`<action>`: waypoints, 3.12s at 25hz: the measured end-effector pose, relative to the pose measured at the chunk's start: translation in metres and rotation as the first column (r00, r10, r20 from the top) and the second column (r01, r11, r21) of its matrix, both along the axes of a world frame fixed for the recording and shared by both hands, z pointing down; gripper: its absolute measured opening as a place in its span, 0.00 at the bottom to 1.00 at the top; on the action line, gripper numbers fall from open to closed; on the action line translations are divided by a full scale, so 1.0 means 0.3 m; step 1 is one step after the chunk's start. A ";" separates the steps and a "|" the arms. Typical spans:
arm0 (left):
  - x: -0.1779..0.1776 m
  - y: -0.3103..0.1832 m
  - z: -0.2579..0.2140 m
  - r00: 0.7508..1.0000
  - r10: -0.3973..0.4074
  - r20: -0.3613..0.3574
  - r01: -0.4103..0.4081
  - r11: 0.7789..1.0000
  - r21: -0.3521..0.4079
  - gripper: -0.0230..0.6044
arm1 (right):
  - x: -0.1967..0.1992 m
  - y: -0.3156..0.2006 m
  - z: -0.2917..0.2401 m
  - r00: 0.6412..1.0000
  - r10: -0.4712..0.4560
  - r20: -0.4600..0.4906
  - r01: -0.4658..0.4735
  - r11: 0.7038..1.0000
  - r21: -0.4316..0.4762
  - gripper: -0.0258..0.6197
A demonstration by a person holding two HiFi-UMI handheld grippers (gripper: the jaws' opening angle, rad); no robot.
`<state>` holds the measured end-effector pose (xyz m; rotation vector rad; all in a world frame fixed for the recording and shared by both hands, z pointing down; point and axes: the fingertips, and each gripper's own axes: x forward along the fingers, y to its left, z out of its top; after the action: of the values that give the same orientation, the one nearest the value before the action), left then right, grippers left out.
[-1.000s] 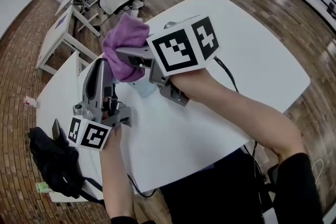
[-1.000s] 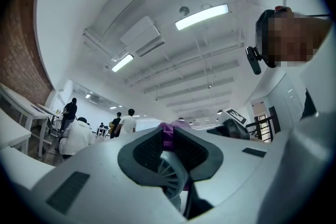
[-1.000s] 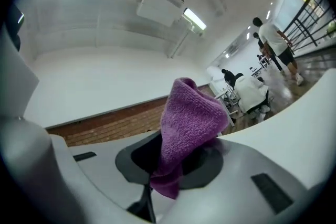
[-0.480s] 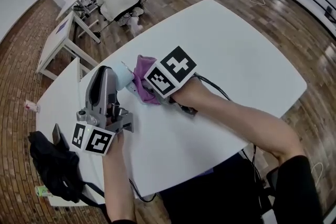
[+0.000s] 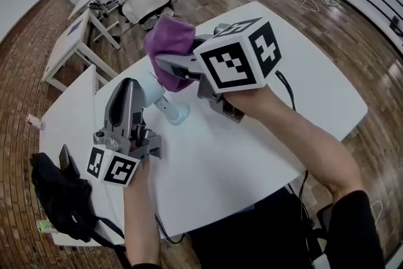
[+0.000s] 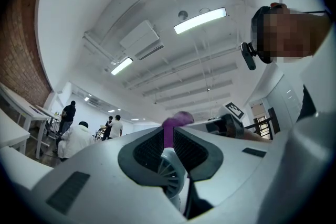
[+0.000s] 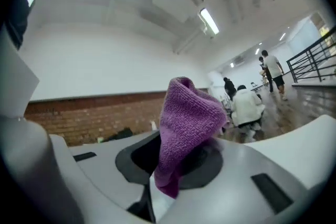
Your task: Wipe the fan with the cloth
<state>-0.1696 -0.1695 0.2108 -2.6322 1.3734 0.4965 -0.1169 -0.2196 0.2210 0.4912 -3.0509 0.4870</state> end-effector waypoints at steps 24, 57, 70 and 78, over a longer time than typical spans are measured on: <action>-0.009 0.030 0.005 0.998 0.018 -0.058 -0.016 0.999 0.033 0.14 | -0.048 0.068 0.307 0.986 -0.066 0.155 0.149 0.773 -0.616 0.15; -0.018 0.047 0.025 0.999 0.005 -0.043 -0.004 1.000 0.014 0.14 | -0.009 0.161 0.566 0.730 -0.371 -0.574 0.176 0.914 -0.367 0.15; -0.022 0.057 0.033 0.999 -0.009 -0.052 0.009 1.000 0.007 0.14 | -0.146 0.047 0.513 0.909 -0.283 -0.305 0.108 0.869 -0.483 0.15; -0.060 0.158 0.142 0.985 -0.081 0.154 0.094 0.992 -0.083 0.14 | -0.026 0.091 0.504 0.816 -0.351 -0.460 0.209 0.920 -0.331 0.15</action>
<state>-0.1876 -0.1220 0.2533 -2.6027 1.4884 0.2244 -0.1248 -0.1923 0.3722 0.1152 -2.4335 0.6209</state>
